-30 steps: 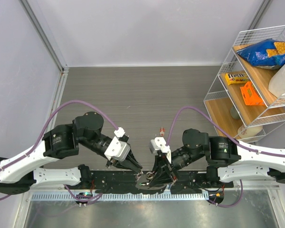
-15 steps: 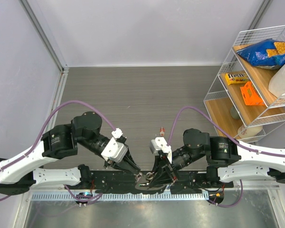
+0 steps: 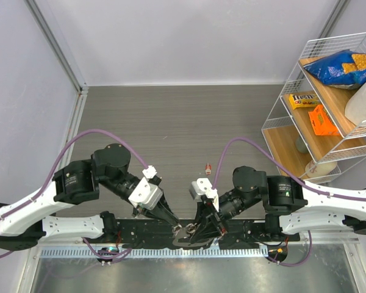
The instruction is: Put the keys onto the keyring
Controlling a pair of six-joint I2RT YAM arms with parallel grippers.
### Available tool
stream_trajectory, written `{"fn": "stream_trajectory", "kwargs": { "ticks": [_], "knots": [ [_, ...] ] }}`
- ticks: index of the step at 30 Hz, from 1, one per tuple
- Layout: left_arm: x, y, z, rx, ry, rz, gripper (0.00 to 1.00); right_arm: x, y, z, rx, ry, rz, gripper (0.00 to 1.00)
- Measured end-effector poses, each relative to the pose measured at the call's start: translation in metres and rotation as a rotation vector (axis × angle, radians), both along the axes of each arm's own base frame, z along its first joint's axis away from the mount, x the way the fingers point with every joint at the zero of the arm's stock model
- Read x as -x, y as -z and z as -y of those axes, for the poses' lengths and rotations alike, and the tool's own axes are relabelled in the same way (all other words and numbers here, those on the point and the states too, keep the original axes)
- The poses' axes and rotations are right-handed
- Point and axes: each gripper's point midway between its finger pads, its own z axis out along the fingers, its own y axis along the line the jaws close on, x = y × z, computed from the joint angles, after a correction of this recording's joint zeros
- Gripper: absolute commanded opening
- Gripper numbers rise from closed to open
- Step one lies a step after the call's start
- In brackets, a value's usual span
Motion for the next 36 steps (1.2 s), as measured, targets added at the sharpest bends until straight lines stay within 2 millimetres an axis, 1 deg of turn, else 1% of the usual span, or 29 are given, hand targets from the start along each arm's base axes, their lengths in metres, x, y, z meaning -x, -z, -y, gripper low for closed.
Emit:
{"fn": "stream_trajectory", "kwargs": {
  "ticks": [8, 13, 15, 19, 25, 33, 36],
  "knots": [
    [0.002, 0.0, 0.0, 0.001, 0.008, -0.001, 0.0, 0.0, 0.0, -0.001, 0.003, -0.001, 0.0, 0.07],
    [0.0, 0.0, 0.001, 0.001, -0.013, 0.011, 0.0, -0.001, 0.001, -0.001, 0.009, 0.008, 0.002, 0.15],
    [-0.001, 0.0, 0.001, 0.004, -0.032, 0.02, 0.0, -0.003, 0.002, -0.001, 0.012, 0.02, 0.005, 0.16],
    [-0.007, -0.001, 0.002, 0.016, -0.085, 0.033, 0.0, -0.008, 0.001, -0.001, 0.007, 0.054, 0.015, 0.2],
    [-0.02, 0.0, 0.005, 0.034, -0.176, 0.045, 0.0, -0.018, -0.001, 0.0, -0.006, 0.11, 0.038, 0.21],
    [-0.027, 0.001, 0.003, 0.053, -0.229, 0.049, 0.0, -0.025, 0.002, -0.002, -0.003, 0.144, 0.055, 0.21],
    [-0.026, 0.0, 0.0, 0.065, -0.231, 0.049, 0.0, -0.026, 0.002, -0.002, -0.002, 0.146, 0.055, 0.15]
  ]
}}
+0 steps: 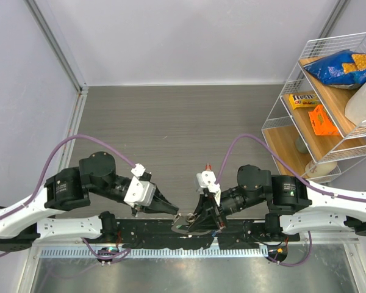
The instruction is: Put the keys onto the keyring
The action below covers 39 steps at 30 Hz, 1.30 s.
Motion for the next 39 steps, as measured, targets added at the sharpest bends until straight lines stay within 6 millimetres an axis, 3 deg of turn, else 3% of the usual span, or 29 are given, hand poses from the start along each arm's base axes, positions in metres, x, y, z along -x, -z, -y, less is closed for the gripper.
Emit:
{"fn": "stream_trajectory", "kwargs": {
  "ticks": [7, 17, 32, 39],
  "knots": [
    [0.009, -0.003, -0.004, 0.017, 0.046, -0.005, 0.0, 0.0, 0.006, -0.005, 0.023, -0.012, -0.008, 0.06],
    [0.018, 0.004, 0.0, -0.013, 0.121, -0.023, 0.0, 0.01, 0.014, -0.007, 0.057, -0.074, -0.034, 0.05],
    [0.02, 0.012, 0.002, -0.052, 0.144, -0.022, 0.25, 0.011, 0.011, -0.004, 0.066, -0.081, -0.039, 0.06],
    [0.021, 0.013, 0.001, -0.062, 0.153, -0.028, 0.26, 0.012, 0.012, -0.003, 0.074, -0.087, -0.042, 0.06]
  ]
}}
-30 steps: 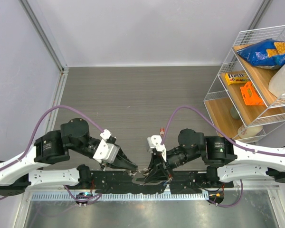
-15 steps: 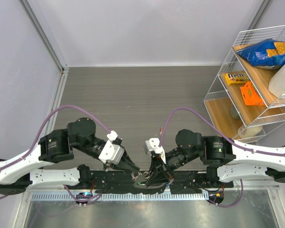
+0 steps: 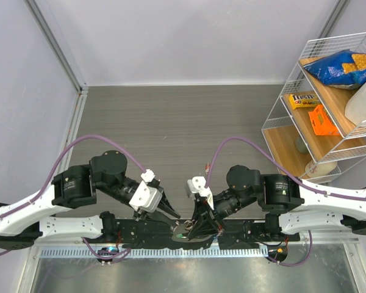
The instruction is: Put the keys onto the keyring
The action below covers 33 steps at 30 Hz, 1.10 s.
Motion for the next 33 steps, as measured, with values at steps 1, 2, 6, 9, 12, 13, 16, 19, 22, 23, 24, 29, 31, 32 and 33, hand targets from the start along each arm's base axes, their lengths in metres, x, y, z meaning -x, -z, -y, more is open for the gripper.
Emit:
{"fn": "stream_trajectory", "kwargs": {
  "ticks": [1, 2, 6, 9, 12, 13, 16, 19, 22, 23, 24, 29, 31, 32, 33],
  "knots": [
    [0.0, 0.0, 0.0, -0.001, 0.001, -0.001, 0.25, 0.0, 0.0, 0.0, 0.002, 0.0, 0.0, 0.06],
    [0.001, 0.001, -0.001, -0.003, 0.002, -0.002, 0.24, 0.0, 0.0, 0.0, 0.004, -0.001, -0.001, 0.06],
    [0.002, 0.0, -0.001, -0.003, 0.012, -0.005, 0.19, 0.0, 0.0, 0.0, 0.004, -0.003, -0.002, 0.06],
    [0.004, 0.001, -0.001, -0.007, 0.024, -0.01, 0.01, 0.001, 0.0, 0.0, 0.006, -0.003, -0.002, 0.06],
    [0.006, 0.001, -0.002, -0.006, 0.04, -0.011, 0.0, 0.001, 0.0, 0.0, 0.007, -0.004, -0.003, 0.06],
    [0.007, 0.0, -0.002, -0.004, 0.045, -0.01, 0.0, 0.001, 0.0, 0.001, 0.007, -0.005, -0.003, 0.06],
    [0.008, -0.001, -0.003, 0.001, 0.053, -0.01, 0.0, 0.001, 0.0, 0.001, 0.007, -0.006, -0.004, 0.07],
    [0.008, -0.002, -0.004, 0.011, 0.053, -0.004, 0.0, 0.001, -0.001, 0.0, 0.002, -0.006, -0.003, 0.14],
    [0.006, -0.004, -0.005, 0.024, 0.039, 0.006, 0.0, 0.0, -0.003, -0.001, -0.005, -0.002, -0.001, 0.25],
    [0.006, -0.004, -0.005, 0.027, 0.031, 0.009, 0.0, 0.0, -0.003, -0.001, -0.006, 0.002, -0.001, 0.28],
    [0.004, -0.005, -0.006, 0.03, 0.017, 0.011, 0.0, -0.001, -0.003, -0.002, -0.007, 0.007, -0.001, 0.35],
    [-0.013, -0.005, -0.004, 0.04, -0.106, 0.022, 0.0, -0.013, -0.009, -0.002, -0.042, 0.074, 0.02, 0.47],
    [-0.02, -0.006, -0.003, 0.045, -0.153, 0.027, 0.0, -0.018, -0.012, 0.002, -0.06, 0.106, 0.033, 0.52],
    [-0.025, -0.006, -0.001, 0.045, -0.182, 0.031, 0.0, -0.021, -0.015, 0.005, -0.073, 0.127, 0.044, 0.55],
    [-0.028, -0.006, -0.001, 0.045, -0.199, 0.031, 0.0, -0.023, -0.017, 0.007, -0.082, 0.141, 0.051, 0.55]
  ]
}}
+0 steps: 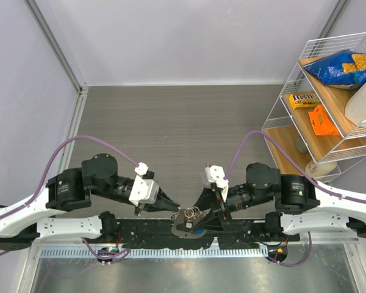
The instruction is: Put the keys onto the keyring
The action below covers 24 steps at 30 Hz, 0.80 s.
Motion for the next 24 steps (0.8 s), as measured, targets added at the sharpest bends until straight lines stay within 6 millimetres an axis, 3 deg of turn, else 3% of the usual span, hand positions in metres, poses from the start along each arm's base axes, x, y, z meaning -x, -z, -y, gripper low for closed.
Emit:
{"fn": "stream_trajectory", "kwargs": {
  "ticks": [7, 15, 24],
  "knots": [
    [-0.025, 0.011, 0.009, -0.056, -0.146, -0.015, 0.0, -0.03, -0.015, 0.016, -0.015, 0.16, 0.107, 0.6],
    [-0.047, 0.032, 0.02, -0.193, -0.28, -0.066, 0.0, -0.069, -0.02, 0.014, 0.012, 0.301, 0.293, 0.59],
    [-0.046, 0.034, 0.014, -0.212, -0.306, -0.105, 0.0, -0.075, -0.016, 0.013, 0.004, 0.252, 0.46, 0.57]
  ]
}}
